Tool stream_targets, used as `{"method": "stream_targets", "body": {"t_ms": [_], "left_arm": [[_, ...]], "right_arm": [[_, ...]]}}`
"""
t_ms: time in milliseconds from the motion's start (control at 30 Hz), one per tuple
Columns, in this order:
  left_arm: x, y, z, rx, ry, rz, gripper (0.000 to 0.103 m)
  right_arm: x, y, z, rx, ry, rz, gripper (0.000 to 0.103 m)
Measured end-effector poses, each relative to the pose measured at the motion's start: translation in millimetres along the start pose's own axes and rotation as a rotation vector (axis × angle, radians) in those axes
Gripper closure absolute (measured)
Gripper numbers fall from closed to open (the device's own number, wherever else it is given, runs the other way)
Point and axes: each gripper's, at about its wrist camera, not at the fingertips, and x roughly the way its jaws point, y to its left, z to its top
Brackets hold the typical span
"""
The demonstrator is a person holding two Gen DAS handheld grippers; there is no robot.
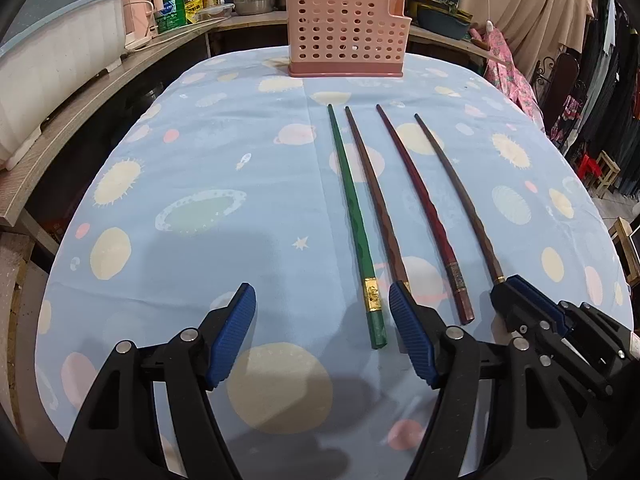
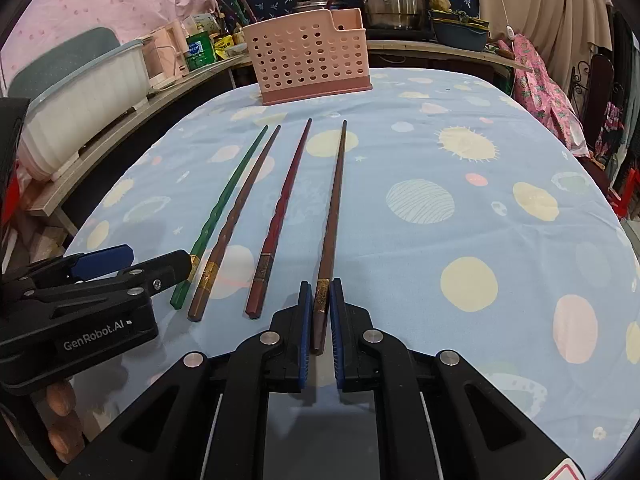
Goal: Organize utensils
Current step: 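Close the right gripper on a dark brown chopstick while the left gripper grasps a green one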
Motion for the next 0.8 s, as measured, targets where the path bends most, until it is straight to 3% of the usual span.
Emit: {"method": "stream_targets", "body": {"t_ms": [433, 533, 633, 800], "left_arm": [[8.4, -1.7, -3.9, 0.014, 0.006, 0.034, 0.038], [8.7, -1.9, -3.6, 0.015, 0.004, 0.035, 0.042], [7.9, -0.9, -2.6, 0.013, 0.001, 0.032, 0.052], [6.8, 4.2, 1.9, 0.005, 0.014, -0.004, 0.088]], "right_arm": [[-1.0, 0.1, -0.2, -0.003, -0.005, 0.001, 0.094], [-1.3, 0.3, 0.3, -0.005, -0.006, 0.000, 0.094], [-1.0, 0.7, 0.6, -0.003, -0.006, 0.002, 0.094], [-1.4, -0.8, 0.7, 0.001, -0.006, 0.005, 0.094]]}}
